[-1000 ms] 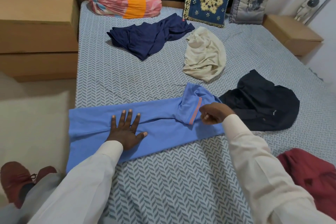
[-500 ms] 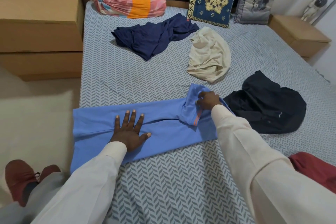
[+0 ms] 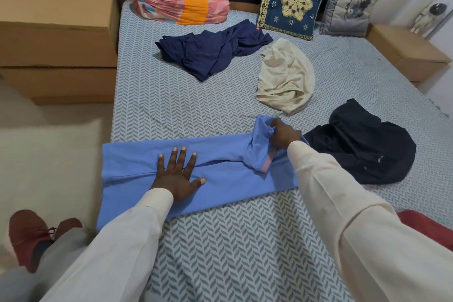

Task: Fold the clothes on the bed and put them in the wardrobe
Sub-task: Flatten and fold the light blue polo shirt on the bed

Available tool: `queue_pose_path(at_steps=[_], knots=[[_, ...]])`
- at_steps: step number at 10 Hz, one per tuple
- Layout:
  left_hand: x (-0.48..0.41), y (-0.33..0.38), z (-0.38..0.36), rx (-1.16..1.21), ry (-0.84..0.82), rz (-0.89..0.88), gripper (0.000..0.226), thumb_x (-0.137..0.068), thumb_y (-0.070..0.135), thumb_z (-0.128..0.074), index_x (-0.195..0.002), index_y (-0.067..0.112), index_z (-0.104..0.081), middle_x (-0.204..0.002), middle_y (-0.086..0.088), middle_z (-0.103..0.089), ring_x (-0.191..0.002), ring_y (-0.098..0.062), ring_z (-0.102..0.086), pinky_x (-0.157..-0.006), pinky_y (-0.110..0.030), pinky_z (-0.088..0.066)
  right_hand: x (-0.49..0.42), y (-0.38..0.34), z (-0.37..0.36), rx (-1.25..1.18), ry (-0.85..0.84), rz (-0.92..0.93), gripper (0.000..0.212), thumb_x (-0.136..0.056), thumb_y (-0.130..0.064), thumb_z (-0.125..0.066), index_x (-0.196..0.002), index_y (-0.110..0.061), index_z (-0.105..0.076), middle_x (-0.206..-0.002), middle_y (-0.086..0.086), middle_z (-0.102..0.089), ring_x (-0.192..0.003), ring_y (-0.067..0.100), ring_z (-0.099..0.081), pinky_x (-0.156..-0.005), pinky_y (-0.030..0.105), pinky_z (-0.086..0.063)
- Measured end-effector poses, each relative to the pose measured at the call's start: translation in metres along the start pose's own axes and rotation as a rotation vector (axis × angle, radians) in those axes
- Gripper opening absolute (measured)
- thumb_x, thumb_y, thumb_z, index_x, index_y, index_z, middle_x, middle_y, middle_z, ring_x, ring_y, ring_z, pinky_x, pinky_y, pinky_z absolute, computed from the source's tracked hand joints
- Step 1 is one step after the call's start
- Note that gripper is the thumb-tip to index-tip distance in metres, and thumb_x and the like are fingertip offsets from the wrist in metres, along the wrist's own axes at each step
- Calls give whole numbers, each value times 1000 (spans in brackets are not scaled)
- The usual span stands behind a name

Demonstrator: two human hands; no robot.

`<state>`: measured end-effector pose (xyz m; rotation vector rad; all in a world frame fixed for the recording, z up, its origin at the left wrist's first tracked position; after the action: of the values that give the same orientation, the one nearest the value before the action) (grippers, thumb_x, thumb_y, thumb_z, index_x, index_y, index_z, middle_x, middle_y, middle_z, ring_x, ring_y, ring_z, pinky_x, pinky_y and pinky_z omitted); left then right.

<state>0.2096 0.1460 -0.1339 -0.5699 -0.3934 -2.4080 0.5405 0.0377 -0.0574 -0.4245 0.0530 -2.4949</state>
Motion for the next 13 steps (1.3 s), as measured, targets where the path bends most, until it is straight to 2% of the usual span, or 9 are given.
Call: queue_pose_path(at_steps=[2,3,6,7,8,9,10,11,13], knots=[[-2,0,-1,6,2,-4,83,-91,74,-13,-149,31,27,-154,-1,38,-142,-24,35,-111,-55,24,29,-13,51,-638,83,-17,18,-79,-11,-64,-94,-8,-55,-80,14,-56,-70,25,-58,-67,36,-54],[-2,0,-2,5,10,-6,83,-90,75,-14,-149,31,26,-154,-1,37,-143,-24,34,-112,-55,23,59,6,27,-916,-230,-145,10,-81,0,-53,-73,-6,-50,-65,14,-49,-66,27,-60,-61,32,-57],[-2,0,-1,3,16,-4,83,-91,74,-14,-149,31,26,-154,-1,37,-143,-25,33,-113,-56,21,78,91,-33,-806,-474,-414,22,-68,-32,-74,-75,-19,-58,-63,-3,-51,-55,11,-44,-54,21,-36],[-2,-1,-2,1,18,-1,83,-90,74,-14,-148,31,27,-154,-1,37,-143,-25,33,-113,-55,22,53,81,-13,-898,-227,-412,25,-80,-34,-78,-80,-13,-65,-65,-1,-51,-56,12,-41,-41,19,-34],[-2,-1,-1,2,22,-3,83,-90,75,-13,-147,31,28,-153,0,39,-143,-24,34,-112,-55,23,28,64,5,-845,-48,-335,29,-79,-35,-80,-84,-10,-64,-71,5,-57,-59,15,-48,-51,24,-39],[-2,-1,-1,4,24,-4,82,-90,74,-13,-147,31,28,-148,2,42,-143,-24,34,-109,-54,25,9,56,-5,-740,-121,-342,29,-72,-20,-82,-73,-9,-55,-64,13,-54,-53,23,-52,-49,31,-45],[-3,-1,-1,3,33,-4,83,-90,75,-12,-148,32,28,-150,1,41,-142,-24,34,-105,-54,28,5,59,5,-740,-51,-405,14,-71,-9,-69,-67,-5,-56,-61,14,-52,-43,19,-50,-39,19,-39],[-4,-3,-1,7,34,-5,87,-80,80,-2,-146,32,30,-145,2,45,-142,-24,35,-105,-54,28,16,70,-5,-815,-45,-470,28,-84,-3,-56,-60,-12,-46,-51,6,-42,-36,10,-40,-37,12,-28],[-2,-1,1,43,38,-32,108,-48,89,24,-140,33,35,-146,3,45,-141,-23,37,-100,-50,34,12,72,-7,-823,60,-300,21,-77,-12,-71,-83,-16,-51,-67,8,-48,-47,14,-48,-42,20,-36]])
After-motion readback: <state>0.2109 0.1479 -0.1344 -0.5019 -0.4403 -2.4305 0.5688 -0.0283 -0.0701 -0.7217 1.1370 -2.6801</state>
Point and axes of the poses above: each hand's wrist, its own x-axis away from the middle knuckle, its own z-axis out of the back of the hand, y = z × x, the point moved 9 cm from there along -x, towards the middle knuckle
